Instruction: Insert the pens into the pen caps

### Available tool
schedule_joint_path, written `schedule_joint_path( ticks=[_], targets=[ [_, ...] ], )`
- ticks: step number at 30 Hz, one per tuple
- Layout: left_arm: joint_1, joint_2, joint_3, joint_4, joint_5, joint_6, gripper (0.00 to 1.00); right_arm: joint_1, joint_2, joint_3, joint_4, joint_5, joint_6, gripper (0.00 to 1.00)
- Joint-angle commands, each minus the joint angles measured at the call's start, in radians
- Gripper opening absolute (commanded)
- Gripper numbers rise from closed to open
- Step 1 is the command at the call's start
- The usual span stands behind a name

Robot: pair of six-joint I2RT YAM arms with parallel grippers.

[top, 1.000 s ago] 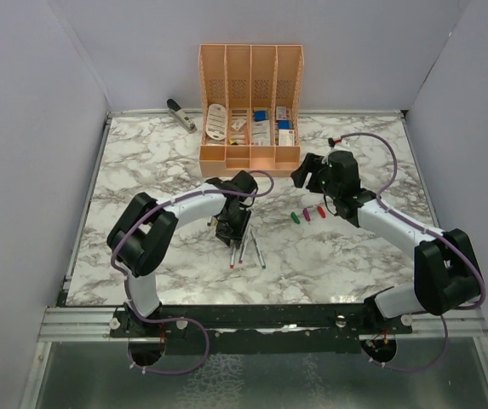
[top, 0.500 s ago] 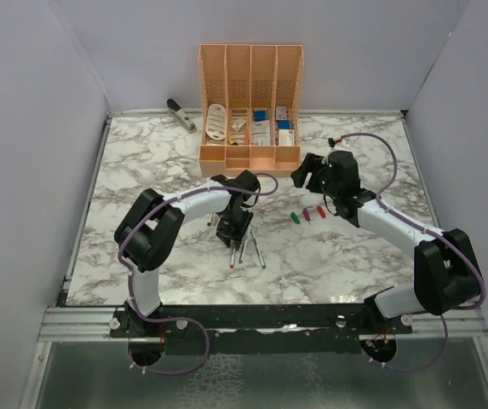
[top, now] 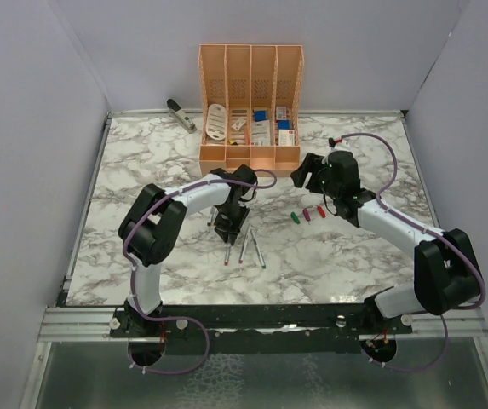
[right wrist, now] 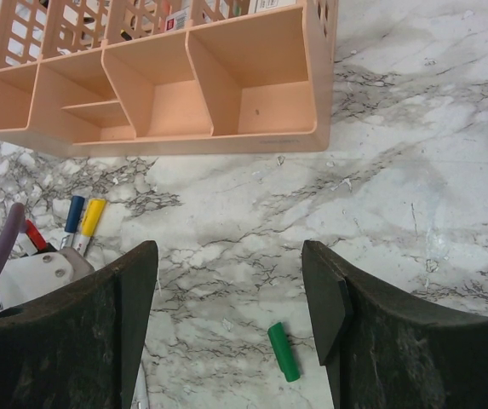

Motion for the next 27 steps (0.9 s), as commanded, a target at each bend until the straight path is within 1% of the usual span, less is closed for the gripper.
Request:
schedule_joint_path(
  ticks=[1,7,17,27],
  targets=[
    [0.01,0.055,-0.044,0.047,-0.053,0.047,0.28,-0.002,-0.013,0.001,-0.007,0.003,0.011,0.68],
    [0.01,0.053,-0.08,0.032,-0.032,0.056,0.28,-0.002,-0.008,0.0,-0.008,-0.001,0.02,0.68],
    [0.001,0.026,-0.153,0.028,0.047,0.036,0.28,-0.001,0.0,0.006,-0.012,-0.002,0.037,0.68],
    [-0.017,0.052,-0.149,0.03,0.069,0.037,0.3,-0.002,0.01,0.018,-0.013,0.0,0.043,0.69]
  ],
)
